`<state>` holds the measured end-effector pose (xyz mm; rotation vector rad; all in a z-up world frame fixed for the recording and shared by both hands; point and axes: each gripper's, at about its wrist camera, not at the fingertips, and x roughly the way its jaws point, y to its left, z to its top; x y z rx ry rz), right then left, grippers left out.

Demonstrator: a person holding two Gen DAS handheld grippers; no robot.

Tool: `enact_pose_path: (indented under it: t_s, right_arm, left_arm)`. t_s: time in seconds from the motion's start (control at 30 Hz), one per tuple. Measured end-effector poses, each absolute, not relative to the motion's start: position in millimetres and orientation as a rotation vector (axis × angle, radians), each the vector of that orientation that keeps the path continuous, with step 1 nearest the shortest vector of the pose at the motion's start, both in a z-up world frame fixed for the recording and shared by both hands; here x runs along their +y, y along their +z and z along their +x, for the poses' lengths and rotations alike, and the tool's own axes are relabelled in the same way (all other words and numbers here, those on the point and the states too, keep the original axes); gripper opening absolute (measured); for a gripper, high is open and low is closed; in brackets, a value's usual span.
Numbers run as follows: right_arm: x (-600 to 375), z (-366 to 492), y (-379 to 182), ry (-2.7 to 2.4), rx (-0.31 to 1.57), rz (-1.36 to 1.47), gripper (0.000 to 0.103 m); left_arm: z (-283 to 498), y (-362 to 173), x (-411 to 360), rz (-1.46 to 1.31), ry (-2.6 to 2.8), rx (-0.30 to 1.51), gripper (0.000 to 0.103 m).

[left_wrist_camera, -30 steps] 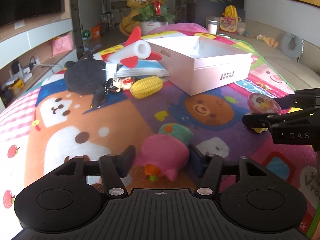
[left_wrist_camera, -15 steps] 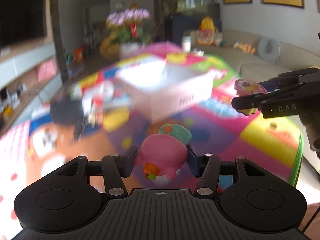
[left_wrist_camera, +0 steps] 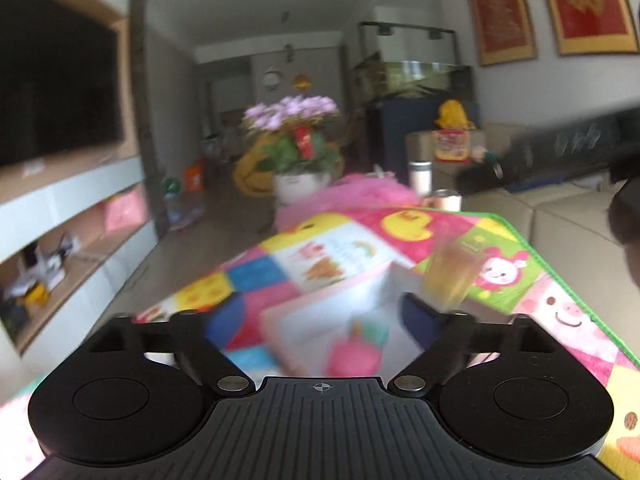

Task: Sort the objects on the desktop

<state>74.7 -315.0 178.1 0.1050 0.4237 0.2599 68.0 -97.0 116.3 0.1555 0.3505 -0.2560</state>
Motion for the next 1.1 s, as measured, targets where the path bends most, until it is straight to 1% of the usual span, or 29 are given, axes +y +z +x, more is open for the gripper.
enact_pose_path:
  t_s: [0.1, 0.17, 0.27, 0.4, 0.43, 0.47, 0.53, 0.63, 0.77, 0.83, 0.9, 0.97, 1.1]
  right_arm:
    - [-324, 90, 145, 0.209, 0.484, 0.108, 0.073]
    - [-332, 99, 118, 0.157, 0.548, 0.142, 0.073]
    - [-339, 111, 83, 0.100, 0.632, 0.189, 0.073]
    - [-336, 118, 55, 0.105, 0.691, 0.223, 0.073]
    - [-332, 118, 52, 0.125, 0.699, 0.234, 0.073]
    - [-327, 118, 52, 0.136, 0.701, 0.237, 0.079]
    - [-313, 114, 52, 0.147, 0.696, 0.211, 0.083]
    - [-297, 111, 56, 0.170, 0.678, 0.139, 0.084]
    - [-250, 76, 82, 0.112, 0.459, -0.128, 0.084]
    - [-224, 62, 97, 0.216, 0.416, -0.189, 0.084]
    - [-199, 56, 109, 0.348, 0.431, -0.177, 0.078]
    - [-174, 63, 116, 0.452, 0.481, -0.149, 0.063]
    - [-129, 93, 120, 0.539, 0.535, -0.057, 0.062]
  left_arm:
    - [40, 101, -71, 0.133, -0.220, 0.390, 0.098]
    - [21, 87, -55, 0.085, -0.207, 0.439, 0.100]
    - [3, 66, -32, 0.053, -0.177, 0.519, 0.100]
    - [-12, 39, -9, 0.024, -0.127, 0.614, 0.100]
    - [-14, 35, -3, 0.011, -0.114, 0.626, 0.100]
    - [-15, 33, 0, 0.002, -0.102, 0.633, 0.101]
    - [-17, 31, 8, -0.015, -0.084, 0.631, 0.101]
    - [-21, 31, 16, -0.021, -0.052, 0.610, 0.102]
    - [-17, 26, 22, -0.001, 0.018, 0.599, 0.103]
    - [-15, 24, 29, -0.029, 0.036, 0.606, 0.103]
    - [-18, 23, 39, -0.073, 0.044, 0.610, 0.103]
    - [-21, 23, 47, -0.106, 0.048, 0.614, 0.103]
    - [-34, 26, 59, -0.130, 0.023, 0.606, 0.103]
